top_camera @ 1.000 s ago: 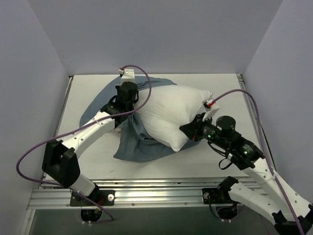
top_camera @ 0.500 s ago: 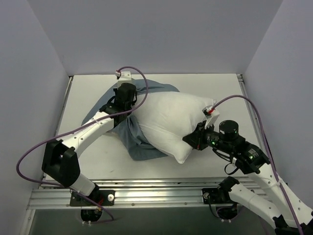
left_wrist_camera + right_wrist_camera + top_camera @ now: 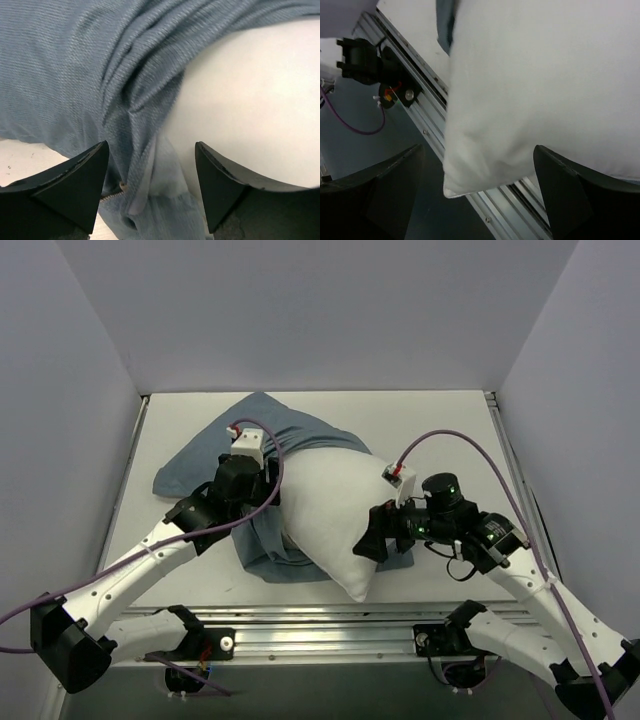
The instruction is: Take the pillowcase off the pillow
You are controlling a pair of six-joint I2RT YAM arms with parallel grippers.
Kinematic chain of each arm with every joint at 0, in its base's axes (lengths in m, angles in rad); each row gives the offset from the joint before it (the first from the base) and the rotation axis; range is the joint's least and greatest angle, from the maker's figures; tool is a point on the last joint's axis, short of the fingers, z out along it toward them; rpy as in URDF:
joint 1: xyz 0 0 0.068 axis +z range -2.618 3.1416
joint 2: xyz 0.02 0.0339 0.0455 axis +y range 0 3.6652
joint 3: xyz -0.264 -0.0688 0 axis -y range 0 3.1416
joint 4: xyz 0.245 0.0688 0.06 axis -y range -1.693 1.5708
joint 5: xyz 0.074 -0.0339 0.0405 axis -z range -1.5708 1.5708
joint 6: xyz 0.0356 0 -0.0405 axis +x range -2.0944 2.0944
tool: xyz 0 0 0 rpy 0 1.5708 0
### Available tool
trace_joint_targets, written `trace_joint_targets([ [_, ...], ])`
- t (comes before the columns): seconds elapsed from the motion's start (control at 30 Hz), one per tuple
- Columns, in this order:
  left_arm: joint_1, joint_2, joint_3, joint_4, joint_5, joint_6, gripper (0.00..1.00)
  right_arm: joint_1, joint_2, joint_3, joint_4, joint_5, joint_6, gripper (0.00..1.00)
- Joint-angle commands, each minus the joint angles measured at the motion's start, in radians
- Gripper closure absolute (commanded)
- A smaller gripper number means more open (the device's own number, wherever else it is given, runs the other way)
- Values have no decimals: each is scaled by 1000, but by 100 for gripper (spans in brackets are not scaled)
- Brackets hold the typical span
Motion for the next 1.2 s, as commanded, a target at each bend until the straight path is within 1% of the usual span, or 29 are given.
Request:
trace_joint_targets([
  [0.0, -1, -21, 33, -61, 116, 5, 21, -15, 37, 173, 70, 6, -65, 14],
  [0.07, -1, -11, 56, -79, 118, 21, 20, -24, 65, 252, 56, 56, -84, 13],
  [0.13, 1, -7, 69, -90, 110, 25, 20, -52, 113, 308, 24, 69, -117, 12],
  [0.17, 1, -5, 75, -97, 107, 27, 19, -64, 140, 345, 7, 116, -134, 10],
  [0.3, -1, -2, 70, -97, 116, 29, 19, -127, 215, 377, 10, 242, -112, 4],
  [0.37, 1, -1, 72, -108, 121, 29, 19, -174, 242, 353, 57, 236, -85, 0],
  [0.43, 1, -4, 72, -117, 132, 30, 19, -207, 277, 290, 102, 204, -36, 0],
  [0.5, -1, -13, 69, -122, 136, 36, 18, -251, 317, 241, 192, 199, 15, 0],
  [0.53, 1, -16, 67, -123, 139, 45, 18, -257, 332, 204, 256, 192, 26, 0],
  [0.6, 1, -19, 70, -128, 139, 52, 18, -260, 390, 182, 307, 189, 37, 0],
  [0.63, -1, -18, 75, -133, 139, 52, 18, -260, 406, 154, 376, 186, 46, 0],
  [0.7, 1, -24, 79, -139, 139, 53, 18, -260, 453, 130, 435, 160, 38, 0],
  [0.73, 1, -28, 79, -145, 139, 56, 18, -260, 467, 118, 500, 141, 21, 0],
  [0.83, 1, -48, 75, -147, 142, 64, 18, -260, 539, 100, 516, 127, -25, 0],
  [0.87, 1, -53, 75, -147, 145, 68, 18, -260, 574, 100, 512, 106, -58, 0],
  [0.93, 1, -51, 89, -145, 148, 87, 18, -253, 601, 97, 516, 63, -75, 0],
  [0.97, 2, -44, 96, -145, 152, 94, 18, -248, 614, 93, 522, 16, -83, 4],
  [1.0, 1, -38, 116, -148, 153, 102, 18, -237, 619, 95, 527, 0, -92, 10],
  [1.03, 4, -30, 130, -150, 150, 119, 18, -201, 621, 100, 518, -3, -106, 40],
  [1.07, 2, -12, 147, -150, 147, 127, 18, -178, 615, 107, 507, 4, -141, 59],
  [1.1, 2, 1, 183, -148, 145, 143, 18, -130, 608, 121, 489, 52, -158, 75],
  [1.13, 5, 25, 205, -150, 142, 150, 18, -112, 589, 124, 486, 79, -170, 99],
  [1.17, 5, 39, 228, -153, 141, 151, 18, -99, 575, 127, 486, 103, -178, 100],
])
